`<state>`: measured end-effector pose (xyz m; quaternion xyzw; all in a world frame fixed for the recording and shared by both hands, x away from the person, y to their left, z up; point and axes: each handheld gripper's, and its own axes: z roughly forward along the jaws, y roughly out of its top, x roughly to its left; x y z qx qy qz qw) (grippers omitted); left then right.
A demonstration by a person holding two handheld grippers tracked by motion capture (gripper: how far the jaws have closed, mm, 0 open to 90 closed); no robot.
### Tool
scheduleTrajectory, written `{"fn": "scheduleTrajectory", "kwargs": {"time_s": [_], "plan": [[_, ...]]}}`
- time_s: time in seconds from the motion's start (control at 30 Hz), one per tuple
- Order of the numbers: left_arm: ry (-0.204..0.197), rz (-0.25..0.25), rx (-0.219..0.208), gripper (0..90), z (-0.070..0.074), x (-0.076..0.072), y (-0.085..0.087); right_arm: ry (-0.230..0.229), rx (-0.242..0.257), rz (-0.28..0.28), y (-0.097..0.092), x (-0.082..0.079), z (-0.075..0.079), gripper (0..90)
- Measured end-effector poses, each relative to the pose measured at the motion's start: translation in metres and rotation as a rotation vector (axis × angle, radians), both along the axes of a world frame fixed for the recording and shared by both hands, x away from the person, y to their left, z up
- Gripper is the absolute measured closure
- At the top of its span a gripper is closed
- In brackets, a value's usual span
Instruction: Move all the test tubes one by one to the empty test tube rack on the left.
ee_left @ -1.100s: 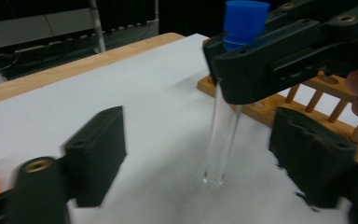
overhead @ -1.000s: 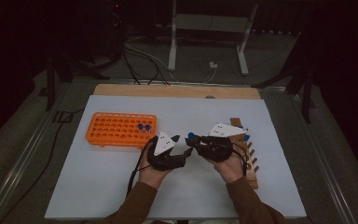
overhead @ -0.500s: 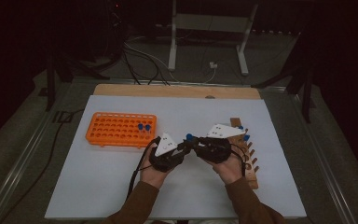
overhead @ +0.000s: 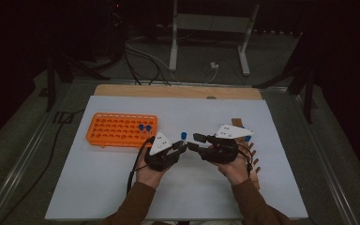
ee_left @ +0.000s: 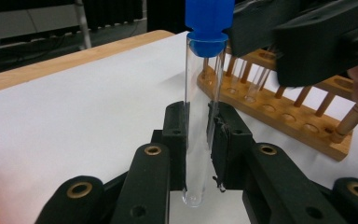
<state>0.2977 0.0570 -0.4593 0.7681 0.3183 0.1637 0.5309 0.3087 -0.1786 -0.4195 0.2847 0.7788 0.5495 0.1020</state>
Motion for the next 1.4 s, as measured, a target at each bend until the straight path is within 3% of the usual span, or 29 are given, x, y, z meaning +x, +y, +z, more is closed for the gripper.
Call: {"fn": "scheduleTrajectory", "kwargs": {"time_s": [0.13, 0.37, 0.5, 0.7, 0.87, 1.4], "plan": [[0.002, 0.019, -0.002, 77.9, -0.001, -0.001, 0.008, 0.003, 0.004, -0.041, -0.008, 0.0, 0.0, 38.3], [-0.006, 0.046, -0.007, 77.9, 0.002, -0.004, 0.021, -0.02, -0.033, -0.126, -0.017, -0.002, -0.001, 14.1], [-0.005, 0.061, -0.01, 77.9, 0.003, -0.005, 0.028, -0.021, -0.037, -0.172, -0.024, -0.001, 0.0, 4.8], [-0.007, 0.075, -0.012, 77.9, 0.004, -0.007, 0.036, -0.024, -0.048, -0.192, -0.035, -0.002, -0.002, 0.0], [-0.01, 0.085, -0.006, 77.9, 0.005, -0.008, 0.043, -0.025, -0.059, -0.222, -0.044, -0.004, -0.005, 0.0], [-0.028, 0.111, -0.02, 77.9, 0.009, -0.01, 0.062, -0.018, -0.049, -0.242, -0.065, -0.007, -0.012, 0.0]]}}
